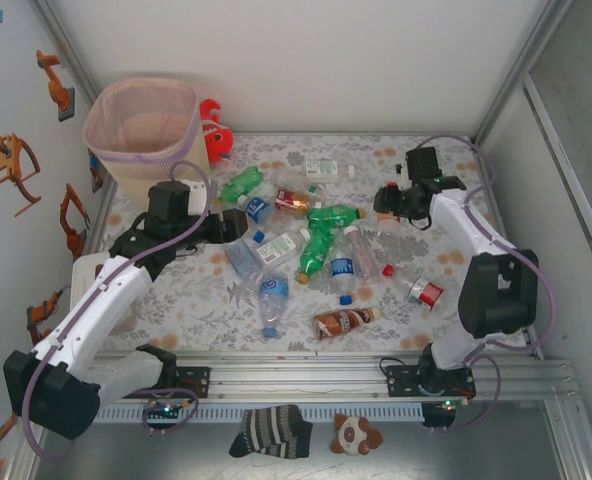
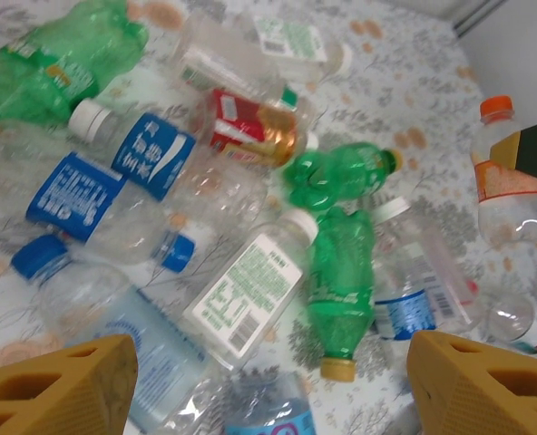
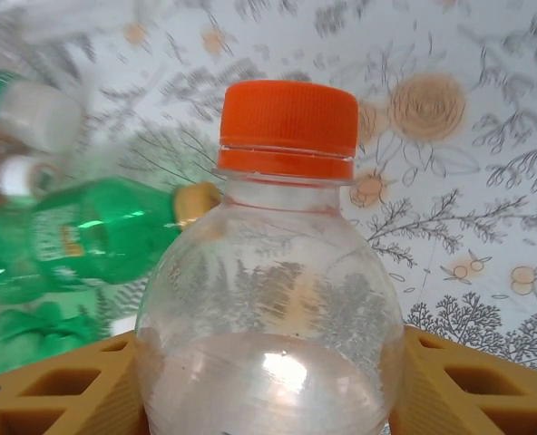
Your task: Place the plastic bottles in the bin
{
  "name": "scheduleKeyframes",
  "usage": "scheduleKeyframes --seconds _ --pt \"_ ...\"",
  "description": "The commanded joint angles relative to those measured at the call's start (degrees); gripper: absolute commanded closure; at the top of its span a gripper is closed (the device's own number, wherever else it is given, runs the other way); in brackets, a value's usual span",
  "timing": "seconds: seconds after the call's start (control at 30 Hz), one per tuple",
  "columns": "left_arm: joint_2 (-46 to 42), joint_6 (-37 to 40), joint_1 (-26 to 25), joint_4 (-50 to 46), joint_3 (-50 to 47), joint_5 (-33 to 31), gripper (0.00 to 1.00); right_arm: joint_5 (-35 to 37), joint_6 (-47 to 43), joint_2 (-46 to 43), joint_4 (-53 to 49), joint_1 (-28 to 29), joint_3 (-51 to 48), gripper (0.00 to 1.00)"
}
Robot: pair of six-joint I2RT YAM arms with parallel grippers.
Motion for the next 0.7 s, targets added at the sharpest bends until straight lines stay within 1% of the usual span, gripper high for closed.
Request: scheduleKeyframes --seconds 0.0,0.23,0.4,0.47,0.53,0.67 --pt "-1.64 -1.87 -0.63 7.78 0.07 4.71 0.22 -3.05 -1.1 -6.6 1.97 1.22 -0.93 0.4" --pt "-2.36 -1.19 -2.93 19.56 0.6 11.24 0.2 -8.16 -1.83 -18.93 8.0 5.58 -0.55 0.43" --pt "-0.86 -1.14 -5.32 24.38 3.99 14.66 0.17 -13.13 -1.32 -24.56 14.11 8.74 -0.06 0.43" --pt "-0.03 -0.77 -6.65 26.16 5.46 16.46 0.16 -16.27 -0.96 -25.89 16.09 9.76 0.63 0.43" --pt "0.79 1.03 -8.69 26.79 7.43 18.21 0.15 -20.22 -0.59 -27.01 19.03 10.98 0.94 0.44" --pt "1.89 6.16 -12.4 24.76 11.61 20.44 0.13 -25.89 0.16 -28.73 25.53 13.87 0.8 0.44"
